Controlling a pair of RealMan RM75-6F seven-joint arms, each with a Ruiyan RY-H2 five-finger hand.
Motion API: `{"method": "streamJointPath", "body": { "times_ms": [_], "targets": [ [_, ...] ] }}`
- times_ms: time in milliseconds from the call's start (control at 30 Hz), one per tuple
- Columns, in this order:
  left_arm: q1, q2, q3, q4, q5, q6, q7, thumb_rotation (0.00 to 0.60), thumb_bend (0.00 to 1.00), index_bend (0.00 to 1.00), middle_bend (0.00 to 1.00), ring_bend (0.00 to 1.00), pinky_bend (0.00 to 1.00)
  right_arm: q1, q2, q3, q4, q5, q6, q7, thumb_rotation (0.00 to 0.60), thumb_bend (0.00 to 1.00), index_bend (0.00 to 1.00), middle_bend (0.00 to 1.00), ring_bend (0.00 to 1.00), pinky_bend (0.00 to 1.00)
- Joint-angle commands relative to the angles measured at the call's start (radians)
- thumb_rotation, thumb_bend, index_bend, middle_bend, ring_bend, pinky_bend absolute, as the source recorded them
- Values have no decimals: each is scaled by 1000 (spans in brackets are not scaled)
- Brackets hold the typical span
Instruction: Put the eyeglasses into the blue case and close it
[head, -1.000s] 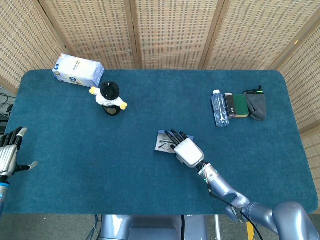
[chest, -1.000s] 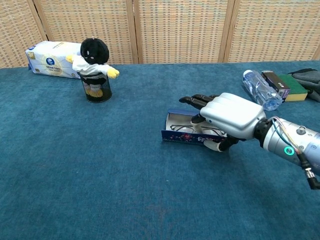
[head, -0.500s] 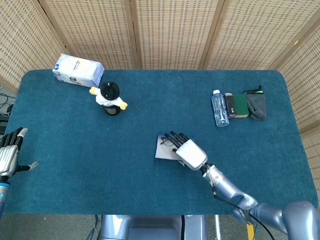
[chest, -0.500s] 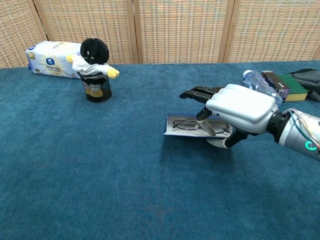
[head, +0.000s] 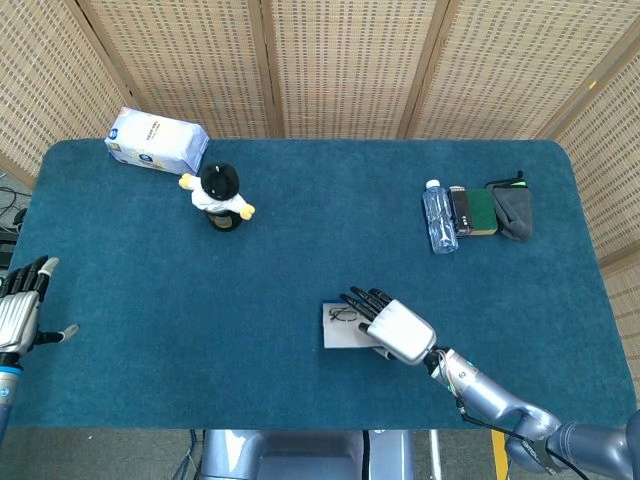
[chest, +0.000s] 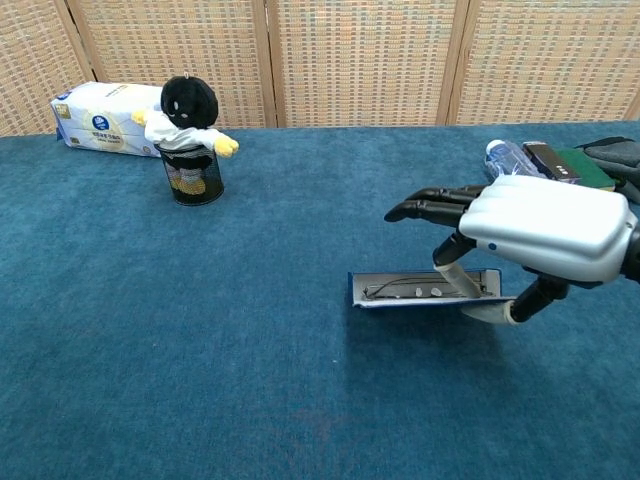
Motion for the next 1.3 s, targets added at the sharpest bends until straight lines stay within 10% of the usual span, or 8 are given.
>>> {"method": "streamJointPath", "body": {
  "times_ms": [33,1300],
  "targets": [
    [1,0,0,-1,1,2,0,600,0,0,0,0,0,6,8,-1,-8,19,-45,-21,600,543,682,82,0,195],
    [-5,5,-1,-4,-26,-22,11,600,0,0,0,0,0,112,-18,126,18,247,-306,-178,600,544,682,81,0,195]
  ]
}}
